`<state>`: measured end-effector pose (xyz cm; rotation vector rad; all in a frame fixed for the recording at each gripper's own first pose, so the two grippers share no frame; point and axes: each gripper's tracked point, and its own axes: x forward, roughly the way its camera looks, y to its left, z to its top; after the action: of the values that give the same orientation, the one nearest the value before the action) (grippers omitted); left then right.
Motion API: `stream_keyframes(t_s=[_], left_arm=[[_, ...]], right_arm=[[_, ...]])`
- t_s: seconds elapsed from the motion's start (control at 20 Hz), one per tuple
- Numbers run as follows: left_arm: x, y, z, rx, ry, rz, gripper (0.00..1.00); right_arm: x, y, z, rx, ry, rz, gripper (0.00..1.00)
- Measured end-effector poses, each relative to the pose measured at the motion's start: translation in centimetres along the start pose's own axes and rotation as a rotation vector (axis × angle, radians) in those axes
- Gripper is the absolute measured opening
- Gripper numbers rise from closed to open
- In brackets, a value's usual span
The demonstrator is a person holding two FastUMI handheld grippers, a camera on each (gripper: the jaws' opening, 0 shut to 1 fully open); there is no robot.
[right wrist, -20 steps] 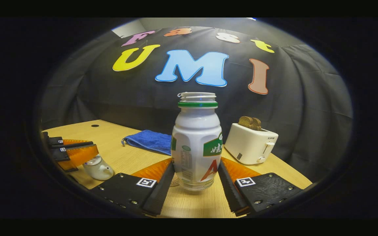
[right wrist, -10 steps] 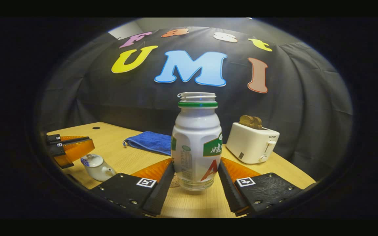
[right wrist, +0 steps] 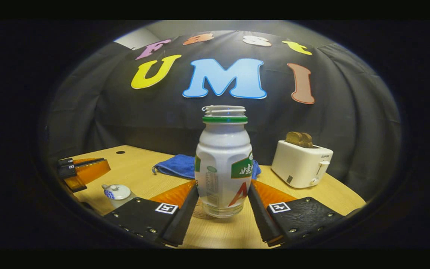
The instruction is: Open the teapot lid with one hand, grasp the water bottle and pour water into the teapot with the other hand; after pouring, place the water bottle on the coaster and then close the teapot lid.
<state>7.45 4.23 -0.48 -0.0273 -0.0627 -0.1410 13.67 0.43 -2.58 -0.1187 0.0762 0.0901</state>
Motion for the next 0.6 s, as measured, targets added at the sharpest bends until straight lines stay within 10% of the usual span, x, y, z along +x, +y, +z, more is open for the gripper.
stream_keyframes(t_s=[0.6], left_arm=[[-0.3,1.1,0.6,-0.012,-0.017,0.027,0.26]], right_arm=[[5.0,1.3,-2.1,0.067,0.100,0.083,0.74]])
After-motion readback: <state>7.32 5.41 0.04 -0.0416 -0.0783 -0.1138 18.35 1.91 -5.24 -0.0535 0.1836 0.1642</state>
